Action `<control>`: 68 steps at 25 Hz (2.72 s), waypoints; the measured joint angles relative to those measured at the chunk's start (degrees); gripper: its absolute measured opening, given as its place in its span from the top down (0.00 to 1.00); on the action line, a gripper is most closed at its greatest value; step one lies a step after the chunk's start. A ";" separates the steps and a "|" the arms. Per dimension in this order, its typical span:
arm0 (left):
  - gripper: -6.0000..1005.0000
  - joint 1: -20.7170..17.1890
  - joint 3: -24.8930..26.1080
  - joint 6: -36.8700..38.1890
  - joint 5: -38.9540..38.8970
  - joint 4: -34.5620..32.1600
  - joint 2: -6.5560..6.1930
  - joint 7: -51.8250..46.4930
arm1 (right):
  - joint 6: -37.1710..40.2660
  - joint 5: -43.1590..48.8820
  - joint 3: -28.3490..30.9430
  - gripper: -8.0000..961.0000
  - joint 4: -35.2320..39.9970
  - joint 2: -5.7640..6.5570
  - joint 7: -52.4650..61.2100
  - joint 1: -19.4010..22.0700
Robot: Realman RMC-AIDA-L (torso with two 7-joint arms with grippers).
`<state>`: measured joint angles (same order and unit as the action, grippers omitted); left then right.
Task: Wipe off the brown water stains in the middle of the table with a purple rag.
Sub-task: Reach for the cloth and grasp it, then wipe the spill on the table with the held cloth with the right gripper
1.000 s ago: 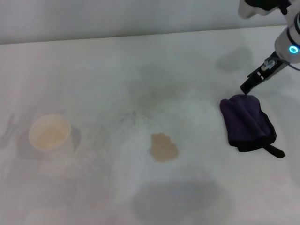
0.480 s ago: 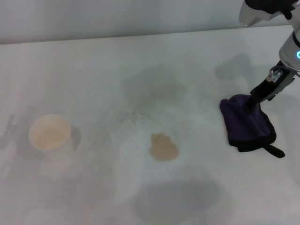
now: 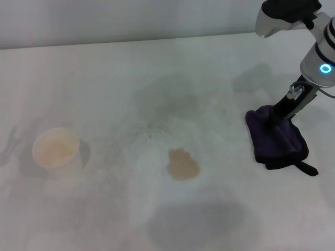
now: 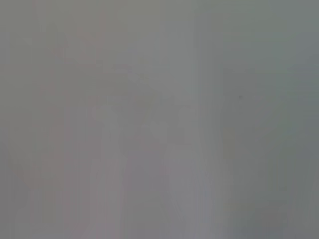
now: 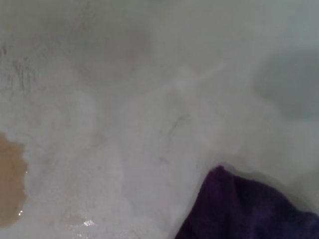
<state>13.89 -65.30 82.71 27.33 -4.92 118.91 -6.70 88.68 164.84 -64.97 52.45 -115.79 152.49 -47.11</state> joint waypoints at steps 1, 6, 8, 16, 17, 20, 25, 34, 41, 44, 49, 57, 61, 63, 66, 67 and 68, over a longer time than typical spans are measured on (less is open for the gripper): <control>0.13 0.00 0.00 0.00 0.00 0.00 0.00 0.01 | -0.26 -0.10 -0.19 0.24 -0.28 0.00 0.00 0.00; 0.13 -0.07 0.00 0.00 0.00 0.00 0.00 0.14 | -2.36 -0.13 -0.82 0.25 -2.24 -0.10 0.00 0.00; 0.13 -0.12 0.00 0.00 0.00 0.00 0.00 0.47 | -3.01 -0.16 -1.06 0.26 -3.15 -0.11 0.03 -0.08; 0.13 -0.20 0.00 0.00 0.00 0.00 0.00 0.73 | -5.82 -0.17 -1.89 0.28 -5.94 -0.14 0.08 -0.21; 0.13 -0.22 0.00 0.00 0.00 0.00 -0.02 0.73 | -5.93 -0.17 -1.90 0.28 -6.00 -0.14 0.08 -0.17; 0.13 -0.25 0.00 0.06 0.00 0.00 -0.06 0.73 | -6.47 -0.15 -1.92 0.29 -7.13 -0.11 0.09 -0.12; 0.13 -0.29 0.00 0.15 0.00 0.00 -0.09 0.73 | -7.11 -0.12 -1.92 0.54 -8.22 -0.05 0.09 -0.31; 0.13 -0.44 0.00 0.25 0.00 0.00 -0.09 0.73 | -7.71 -0.20 -1.92 0.88 -8.15 -0.01 0.07 -0.07; 0.13 -0.51 0.00 0.19 0.00 0.00 -0.09 0.73 | -8.17 -1.23 -3.65 0.92 -7.96 -0.10 0.01 -0.07; 0.13 -0.38 0.00 0.08 0.00 0.00 -0.12 0.73 | -8.34 -5.38 -7.75 0.92 -7.09 -0.19 0.00 -0.05; 0.13 -0.19 0.00 0.02 0.00 0.00 -0.17 0.73 | -9.02 -14.77 -16.68 0.92 -5.25 -0.30 0.04 -0.70; 0.13 -0.33 0.00 -0.01 0.00 0.00 -0.09 0.73 | -12.28 -26.27 -27.82 0.92 -5.95 -0.40 0.39 -2.40; 0.13 -0.53 0.00 -0.01 -0.01 0.00 -0.08 0.73 | -13.63 -32.78 -34.22 0.92 -5.95 -0.40 0.68 -3.21; 0.13 -0.50 0.00 -0.01 0.00 0.00 -0.08 0.73 | -14.04 -35.84 -37.65 0.92 -5.88 -0.40 0.98 -3.68; 0.13 -0.48 0.00 0.02 0.00 0.00 -0.08 0.73 | -14.59 -40.84 -43.06 0.92 -5.40 -0.40 1.18 -4.94; 0.13 -0.50 0.00 0.02 0.00 0.00 -0.08 0.73 | -14.75 -42.60 -44.70 0.92 -5.26 -0.41 1.21 -5.46; 0.13 -0.52 0.00 0.02 0.00 0.00 -0.08 0.73 | -15.05 -44.14 -46.39 0.92 -5.15 -0.41 1.24 -6.03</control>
<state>13.37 -65.30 82.73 27.33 -4.92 118.83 -5.97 73.63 120.70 -111.35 47.30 -116.20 153.73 -53.14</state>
